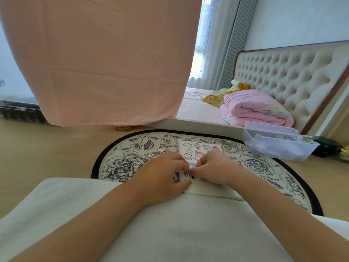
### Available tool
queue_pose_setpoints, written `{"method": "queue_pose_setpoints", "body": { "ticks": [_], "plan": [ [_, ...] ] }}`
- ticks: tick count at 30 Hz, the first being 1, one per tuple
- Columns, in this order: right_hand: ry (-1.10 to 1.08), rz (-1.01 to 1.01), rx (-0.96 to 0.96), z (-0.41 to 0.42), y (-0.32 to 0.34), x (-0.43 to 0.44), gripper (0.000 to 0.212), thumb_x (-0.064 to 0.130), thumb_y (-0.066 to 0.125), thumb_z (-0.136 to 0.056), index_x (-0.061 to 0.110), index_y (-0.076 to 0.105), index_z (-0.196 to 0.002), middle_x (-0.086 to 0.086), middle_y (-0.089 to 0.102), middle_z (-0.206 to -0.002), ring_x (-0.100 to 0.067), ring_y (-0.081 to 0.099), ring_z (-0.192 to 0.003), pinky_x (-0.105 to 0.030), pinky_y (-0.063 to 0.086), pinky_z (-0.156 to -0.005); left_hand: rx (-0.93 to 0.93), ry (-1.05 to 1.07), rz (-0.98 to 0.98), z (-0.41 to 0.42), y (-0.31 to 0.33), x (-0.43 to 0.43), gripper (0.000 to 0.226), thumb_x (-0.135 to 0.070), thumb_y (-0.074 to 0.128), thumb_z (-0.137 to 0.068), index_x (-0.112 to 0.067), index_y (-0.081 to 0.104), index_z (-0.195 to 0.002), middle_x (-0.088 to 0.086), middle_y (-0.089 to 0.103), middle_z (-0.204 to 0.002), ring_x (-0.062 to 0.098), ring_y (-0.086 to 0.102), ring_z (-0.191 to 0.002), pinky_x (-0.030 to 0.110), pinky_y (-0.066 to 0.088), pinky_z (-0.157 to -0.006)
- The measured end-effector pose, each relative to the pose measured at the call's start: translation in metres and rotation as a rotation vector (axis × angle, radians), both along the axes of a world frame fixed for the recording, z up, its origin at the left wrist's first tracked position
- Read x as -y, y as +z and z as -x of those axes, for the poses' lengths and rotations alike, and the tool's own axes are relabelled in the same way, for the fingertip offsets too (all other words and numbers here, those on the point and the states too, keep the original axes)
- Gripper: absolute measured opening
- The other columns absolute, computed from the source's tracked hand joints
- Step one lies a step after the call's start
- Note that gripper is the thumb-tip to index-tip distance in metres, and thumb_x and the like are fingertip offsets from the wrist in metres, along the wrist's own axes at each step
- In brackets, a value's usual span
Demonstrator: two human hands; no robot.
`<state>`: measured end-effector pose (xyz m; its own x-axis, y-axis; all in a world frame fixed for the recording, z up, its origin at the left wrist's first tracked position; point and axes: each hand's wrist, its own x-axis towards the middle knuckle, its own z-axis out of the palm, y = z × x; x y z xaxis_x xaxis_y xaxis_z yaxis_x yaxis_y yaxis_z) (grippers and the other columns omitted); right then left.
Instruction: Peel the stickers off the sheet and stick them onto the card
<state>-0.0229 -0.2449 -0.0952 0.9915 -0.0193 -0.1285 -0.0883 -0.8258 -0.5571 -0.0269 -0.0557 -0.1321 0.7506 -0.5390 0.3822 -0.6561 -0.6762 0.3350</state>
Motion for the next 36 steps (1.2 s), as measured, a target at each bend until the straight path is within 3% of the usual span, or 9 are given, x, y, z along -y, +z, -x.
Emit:
{"method": "queue_pose_setpoints", "body": {
  "ticks": [4, 7, 13, 18, 22, 24, 27, 31, 36],
  "plan": [
    [0.012, 0.134, 0.102, 0.008, 0.002, -0.001, 0.026, 0.052, 0.08, -0.074, 0.028, 0.07, -0.069, 0.012, 0.067, -0.071, -0.005, 0.06, -0.065, -0.021, 0.045, -0.057, 0.029, -0.008, -0.043, 0.0, 0.001, -0.001, 0.04, -0.057, 0.045, -0.084, -0.037, 0.073, -0.105, -0.026, 0.064, -0.107, -0.006, 0.048, -0.11, 0.03, 0.051, -0.087],
    [0.032, 0.26, 0.195, 0.018, 0.001, -0.002, 0.027, 0.059, 0.072, -0.077, 0.032, 0.069, -0.08, 0.014, 0.065, -0.083, -0.005, 0.061, -0.079, -0.026, 0.049, -0.068, 0.044, -0.024, -0.059, 0.001, 0.001, -0.001, 0.04, -0.056, 0.042, -0.085, -0.035, 0.071, -0.102, -0.023, 0.064, -0.105, -0.004, 0.049, -0.108, 0.031, 0.052, -0.083],
    [0.151, 0.452, 0.388, 0.045, -0.003, 0.008, 0.05, 0.054, 0.056, -0.093, 0.038, 0.046, -0.14, 0.015, 0.056, -0.128, -0.011, 0.056, -0.117, -0.032, 0.048, -0.094, 0.058, -0.049, -0.092, 0.003, 0.002, -0.002, 0.029, -0.051, 0.041, -0.09, -0.035, 0.062, -0.102, -0.022, 0.06, -0.108, -0.002, 0.047, -0.11, 0.034, 0.053, -0.084],
    [0.391, 0.544, 0.379, 0.062, -0.011, 0.016, 0.044, 0.044, 0.033, -0.099, 0.034, 0.048, -0.139, 0.01, 0.047, -0.131, -0.016, 0.043, -0.12, -0.036, 0.047, -0.093, 0.077, -0.027, -0.113, 0.005, 0.001, -0.001, 0.037, -0.052, 0.035, -0.089, -0.035, 0.061, -0.109, -0.022, 0.058, -0.112, -0.002, 0.045, -0.114, 0.034, 0.052, -0.086],
    [0.407, 0.582, 0.387, 0.061, -0.016, 0.016, 0.068, 0.048, 0.009, -0.085, 0.028, 0.053, -0.134, 0.005, 0.048, -0.128, -0.02, 0.043, -0.113, -0.04, 0.046, -0.09, 0.056, 0.01, -0.206, 0.008, 0.002, 0.001, 0.071, -0.063, 0.02, -0.086, -0.031, 0.053, -0.14, -0.017, 0.047, -0.143, 0.003, 0.033, -0.136, 0.036, 0.046, -0.104],
    [0.401, 0.589, 0.397, 0.059, -0.018, 0.016, 0.071, 0.048, 0.008, -0.083, 0.027, 0.055, -0.131, 0.004, 0.049, -0.126, -0.021, 0.044, -0.111, -0.041, 0.046, -0.089, 0.104, 0.03, -0.261, 0.008, 0.001, 0.003, 0.069, -0.06, 0.021, -0.089, -0.028, 0.055, -0.14, -0.01, 0.049, -0.145, 0.011, 0.037, -0.137, 0.04, 0.048, -0.102],
    [0.393, 0.598, 0.39, 0.059, -0.018, 0.015, 0.068, 0.047, 0.009, -0.084, 0.027, 0.055, -0.13, 0.003, 0.049, -0.127, -0.022, 0.044, -0.112, -0.04, 0.045, -0.088, 0.225, 0.052, -0.321, 0.008, 0.0, 0.006, 0.058, -0.049, 0.028, -0.093, -0.022, 0.067, -0.126, -0.004, 0.063, -0.129, 0.018, 0.054, -0.122, 0.042, 0.056, -0.087],
    [0.39, 0.583, 0.341, 0.061, -0.015, 0.015, 0.045, 0.039, 0.031, -0.099, 0.028, 0.05, -0.138, 0.003, 0.045, -0.134, -0.021, 0.04, -0.119, -0.039, 0.042, -0.095, 0.276, 0.015, -0.315, 0.016, 0.002, 0.007, 0.051, -0.046, 0.03, -0.094, -0.023, 0.072, -0.111, -0.01, 0.065, -0.112, 0.013, 0.057, -0.106, 0.037, 0.058, -0.068],
    [0.395, 0.517, 0.262, 0.059, -0.012, 0.018, 0.049, 0.04, 0.032, -0.099, 0.038, 0.035, -0.148, 0.001, 0.038, -0.133, -0.021, 0.032, -0.124, -0.041, 0.042, -0.098, 0.189, 0.012, -0.162, 0.026, -0.002, 0.006, 0.045, -0.053, 0.037, -0.091, -0.035, 0.075, -0.107, -0.02, 0.061, -0.103, 0.004, 0.052, -0.097, 0.022, 0.046, -0.065]
  ]
}}
